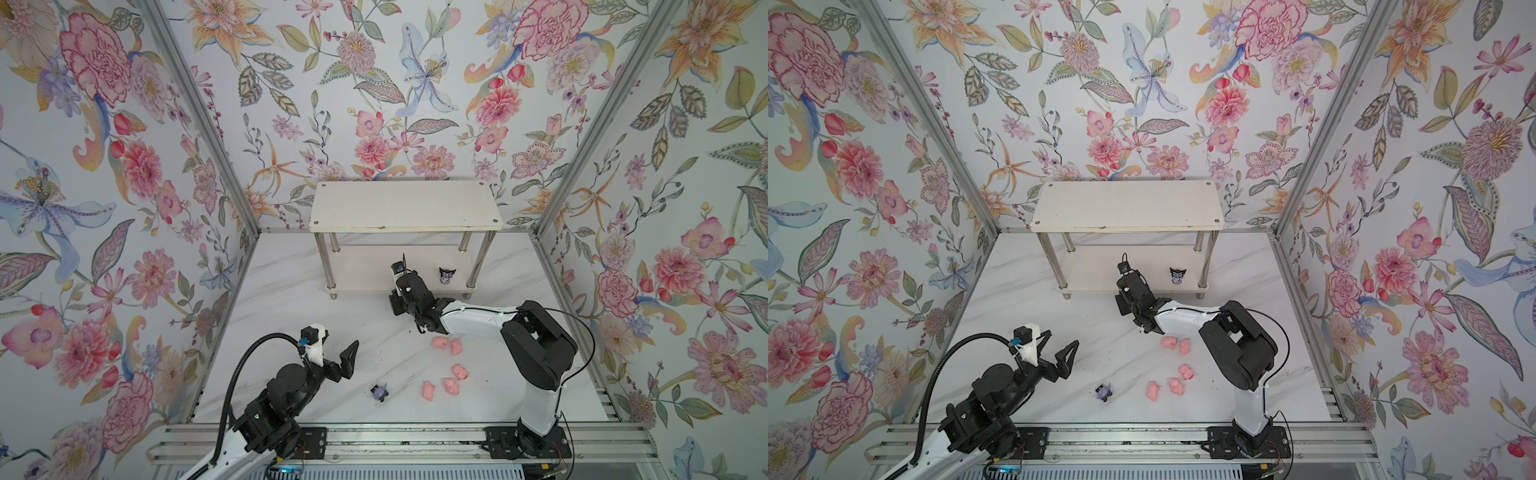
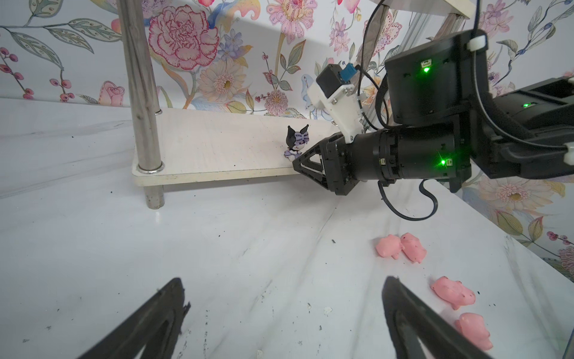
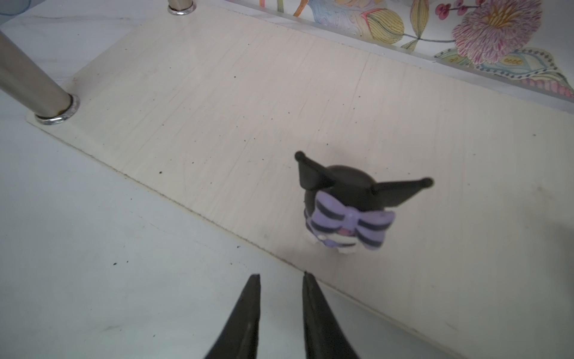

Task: Place and organize the plastic toys onto the shelf
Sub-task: 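Withdraw the left gripper while the right gripper reaches and grasps a shelf Kuromi, then slide the grasped Kuromi along the lower shelf with the right gripper and release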

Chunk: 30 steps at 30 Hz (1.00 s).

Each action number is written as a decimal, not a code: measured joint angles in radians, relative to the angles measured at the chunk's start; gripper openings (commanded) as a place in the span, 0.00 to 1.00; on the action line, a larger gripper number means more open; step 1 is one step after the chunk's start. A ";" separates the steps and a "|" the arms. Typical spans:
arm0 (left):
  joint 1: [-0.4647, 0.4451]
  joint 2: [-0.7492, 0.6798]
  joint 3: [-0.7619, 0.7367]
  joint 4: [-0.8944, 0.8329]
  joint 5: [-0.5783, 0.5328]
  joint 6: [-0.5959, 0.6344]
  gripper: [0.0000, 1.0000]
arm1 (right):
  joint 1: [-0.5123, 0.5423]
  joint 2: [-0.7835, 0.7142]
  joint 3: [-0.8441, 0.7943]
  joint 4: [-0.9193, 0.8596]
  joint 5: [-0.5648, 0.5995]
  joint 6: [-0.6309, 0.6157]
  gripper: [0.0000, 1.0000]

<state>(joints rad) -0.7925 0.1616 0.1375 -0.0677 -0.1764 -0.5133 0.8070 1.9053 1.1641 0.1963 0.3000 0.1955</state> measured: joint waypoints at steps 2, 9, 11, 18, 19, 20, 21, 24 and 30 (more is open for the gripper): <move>0.000 0.000 -0.001 -0.009 -0.009 0.000 0.99 | -0.005 0.019 0.019 0.005 0.017 0.010 0.23; 0.000 0.027 -0.001 -0.011 -0.019 0.000 0.99 | -0.029 0.081 0.087 0.008 0.038 0.051 0.22; 0.000 0.036 -0.001 -0.011 -0.019 0.001 0.99 | -0.032 0.098 0.105 0.008 0.038 0.066 0.22; 0.000 0.041 -0.001 -0.010 -0.023 0.004 0.99 | -0.034 0.143 0.155 0.004 0.037 0.105 0.23; 0.000 0.041 -0.001 -0.011 -0.023 0.005 0.99 | -0.034 0.143 0.156 0.003 0.037 0.108 0.22; 0.000 0.041 -0.001 -0.011 -0.023 0.005 0.99 | -0.034 0.143 0.156 0.003 0.037 0.111 0.23; 0.000 0.041 -0.001 -0.011 -0.023 0.005 1.00 | -0.034 0.143 0.156 0.004 0.037 0.113 0.23; 0.000 0.040 -0.002 -0.007 -0.021 0.004 0.99 | -0.034 0.142 0.156 0.003 0.035 0.119 0.27; 0.000 -0.044 -0.042 0.020 -0.023 -0.005 1.00 | -0.032 0.010 0.042 -0.022 0.013 0.127 0.34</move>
<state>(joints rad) -0.7925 0.1173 0.0956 -0.0479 -0.1993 -0.5179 0.7750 1.9156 1.2057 0.1741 0.3134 0.3222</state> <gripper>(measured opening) 0.994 0.327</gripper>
